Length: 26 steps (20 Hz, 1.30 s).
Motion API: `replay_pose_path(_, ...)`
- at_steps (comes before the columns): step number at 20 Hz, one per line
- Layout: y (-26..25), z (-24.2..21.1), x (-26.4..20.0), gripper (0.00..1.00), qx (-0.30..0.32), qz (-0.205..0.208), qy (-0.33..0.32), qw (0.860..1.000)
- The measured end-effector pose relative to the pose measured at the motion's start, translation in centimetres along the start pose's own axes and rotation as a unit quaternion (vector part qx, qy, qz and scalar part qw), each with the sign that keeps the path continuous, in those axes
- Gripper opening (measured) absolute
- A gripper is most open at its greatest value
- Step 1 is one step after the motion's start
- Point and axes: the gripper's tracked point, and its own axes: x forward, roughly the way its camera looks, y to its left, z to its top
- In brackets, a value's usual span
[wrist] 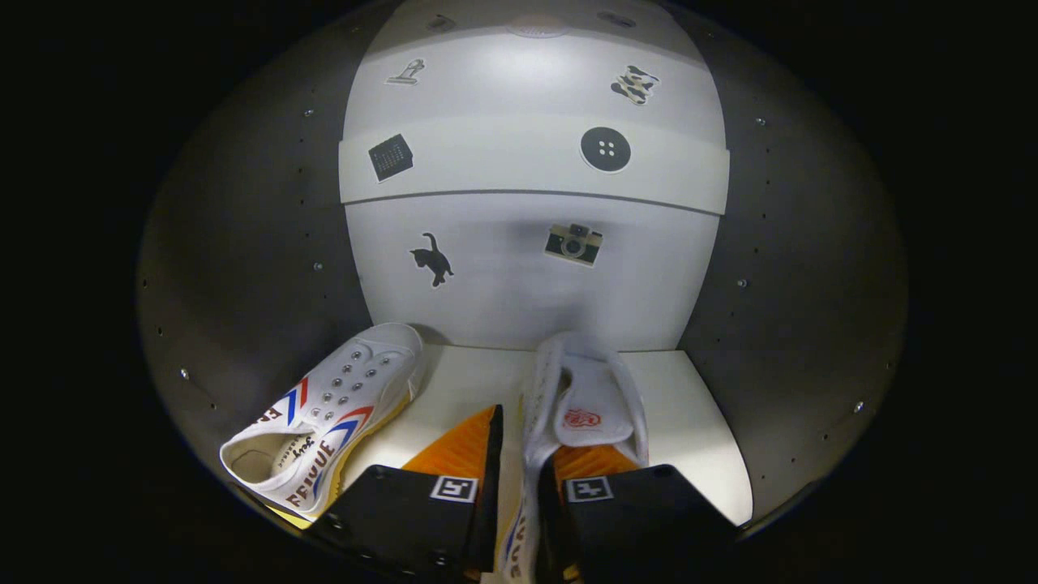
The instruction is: Open the shoe cabinet door, grab the shoes and put them into the shoe cabinet, then close the shoe cabinet door.
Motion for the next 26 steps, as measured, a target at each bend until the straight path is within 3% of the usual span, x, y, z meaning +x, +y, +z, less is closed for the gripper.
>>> replay_pose_path(2, 0.4, 0.1, -0.8, 0.27, 0.009, 0.008, 0.001, 1.000)
replay_pose_path(7, 1.4, 0.4, -3.8, 0.78, 0.017, 0.025, -0.018, 0.999)
replay_pose_path(9, 1.1, 0.7, -5.2, 0.98, 0.011, 0.011, -0.031, 0.999)
replay_pose_path(16, 0.9, 2.7, -12.8, 0.98, 0.016, -0.002, -0.127, 0.992)
replay_pose_path(19, 1.9, 2.5, -16.0, 0.98, 0.038, 0.014, -0.174, 0.984)
replay_pose_path(26, 4.9, 1.0, -26.2, 0.98, 0.025, 0.041, -0.269, 0.962)
